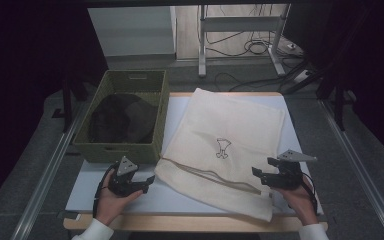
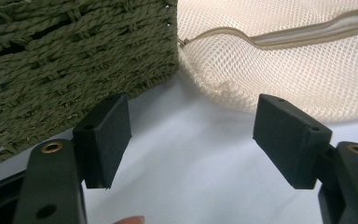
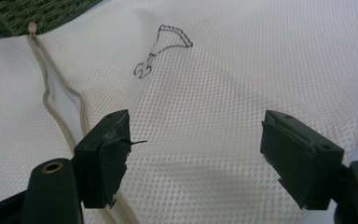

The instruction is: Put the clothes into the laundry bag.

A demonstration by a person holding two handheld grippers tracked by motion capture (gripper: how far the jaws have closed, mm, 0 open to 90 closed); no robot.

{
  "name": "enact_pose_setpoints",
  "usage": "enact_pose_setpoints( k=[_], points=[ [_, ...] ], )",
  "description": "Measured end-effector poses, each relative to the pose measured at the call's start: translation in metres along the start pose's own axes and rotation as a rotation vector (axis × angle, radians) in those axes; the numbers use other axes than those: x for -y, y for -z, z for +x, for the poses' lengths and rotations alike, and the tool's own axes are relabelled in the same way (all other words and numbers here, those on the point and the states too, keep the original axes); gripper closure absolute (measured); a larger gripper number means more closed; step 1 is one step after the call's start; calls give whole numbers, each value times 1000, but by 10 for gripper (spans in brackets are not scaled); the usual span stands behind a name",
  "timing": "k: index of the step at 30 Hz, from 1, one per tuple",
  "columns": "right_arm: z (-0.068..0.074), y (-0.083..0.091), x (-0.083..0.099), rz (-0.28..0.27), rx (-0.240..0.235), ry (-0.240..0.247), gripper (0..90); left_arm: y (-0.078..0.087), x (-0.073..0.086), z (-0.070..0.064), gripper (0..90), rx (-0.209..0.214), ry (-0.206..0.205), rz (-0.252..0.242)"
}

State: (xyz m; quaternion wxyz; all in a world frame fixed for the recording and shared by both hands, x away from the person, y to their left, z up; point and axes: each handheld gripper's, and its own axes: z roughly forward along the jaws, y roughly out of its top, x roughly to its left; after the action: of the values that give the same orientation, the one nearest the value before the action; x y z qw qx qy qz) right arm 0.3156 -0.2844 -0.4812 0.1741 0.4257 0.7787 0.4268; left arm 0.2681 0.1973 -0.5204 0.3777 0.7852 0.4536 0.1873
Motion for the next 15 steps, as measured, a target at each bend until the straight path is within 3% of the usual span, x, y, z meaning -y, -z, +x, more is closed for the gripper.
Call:
enact_pose_setpoints(
  k=[6,11,15],
  points=[
    [1,-10,-16,6,-27,-18,309,2,-2,7,277,-10,13,-6],
    [16,-19,-22,70,-33,57,321,3,-2,3,275,-11,12,-8],
    [24,-23,-29,93,-52,83,331,2,-1,2,279,-25,17,-13]
  ],
)
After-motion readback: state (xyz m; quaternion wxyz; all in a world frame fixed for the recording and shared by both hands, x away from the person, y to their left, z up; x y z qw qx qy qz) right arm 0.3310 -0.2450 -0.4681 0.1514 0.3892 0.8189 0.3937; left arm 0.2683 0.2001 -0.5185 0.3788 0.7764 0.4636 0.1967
